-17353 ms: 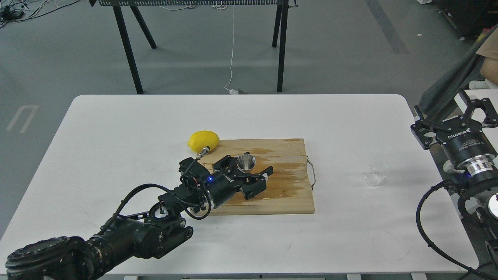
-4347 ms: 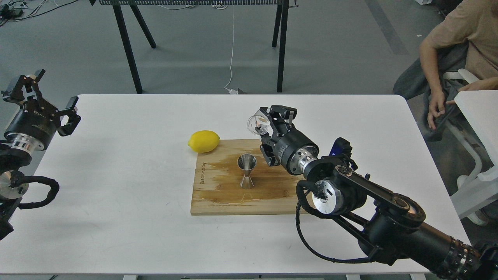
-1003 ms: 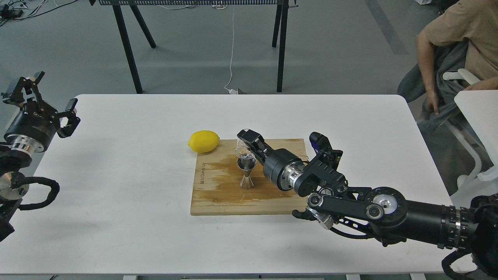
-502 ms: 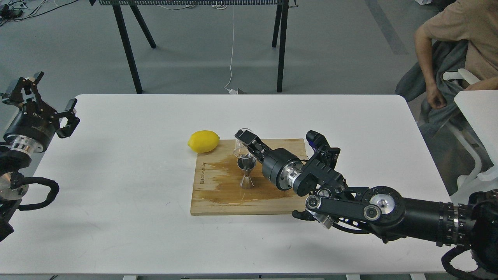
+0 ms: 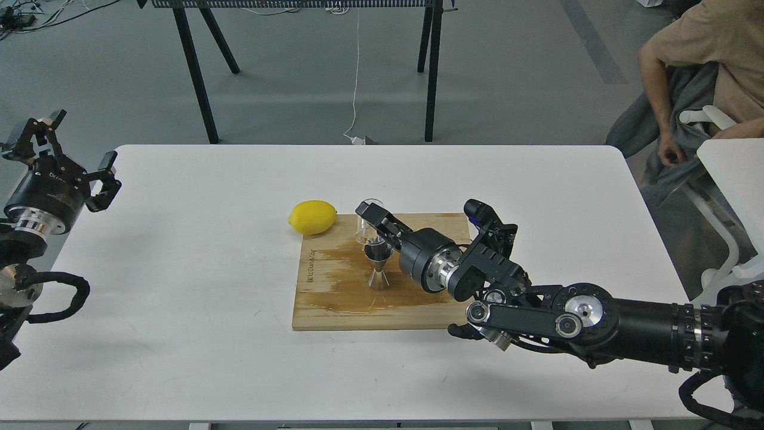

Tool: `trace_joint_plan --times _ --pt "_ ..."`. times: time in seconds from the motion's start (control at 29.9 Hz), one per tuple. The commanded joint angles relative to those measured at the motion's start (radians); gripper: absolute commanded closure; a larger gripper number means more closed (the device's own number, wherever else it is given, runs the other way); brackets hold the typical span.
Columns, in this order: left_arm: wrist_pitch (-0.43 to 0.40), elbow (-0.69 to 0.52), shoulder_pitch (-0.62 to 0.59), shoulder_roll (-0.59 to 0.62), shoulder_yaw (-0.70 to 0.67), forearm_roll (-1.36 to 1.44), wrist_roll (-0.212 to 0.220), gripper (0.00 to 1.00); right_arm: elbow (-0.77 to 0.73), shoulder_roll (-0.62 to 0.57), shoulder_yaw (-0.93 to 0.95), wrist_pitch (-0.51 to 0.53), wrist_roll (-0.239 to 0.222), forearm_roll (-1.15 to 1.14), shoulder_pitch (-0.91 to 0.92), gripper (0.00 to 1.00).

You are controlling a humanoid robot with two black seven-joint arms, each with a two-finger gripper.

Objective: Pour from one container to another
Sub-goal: 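Tilt the clear glass with the right gripper to pour into the jigger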

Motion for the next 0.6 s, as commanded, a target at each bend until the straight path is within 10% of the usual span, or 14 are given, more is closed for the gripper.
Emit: trace_joint_plan --times 0.0,0.57 --pt "0.0 -0.001 0.0 0.0 0.0 0.0 0.0 0.02 -0.002 -0.002 -0.011 0.0 0.0 -0.004 0.011 0.57" --pt "0.0 -0.001 0.0 0.0 0.0 0.0 0.0 0.02 -0.009 0.0 -0.043 0.0 0.0 -0.03 0.027 0.56"
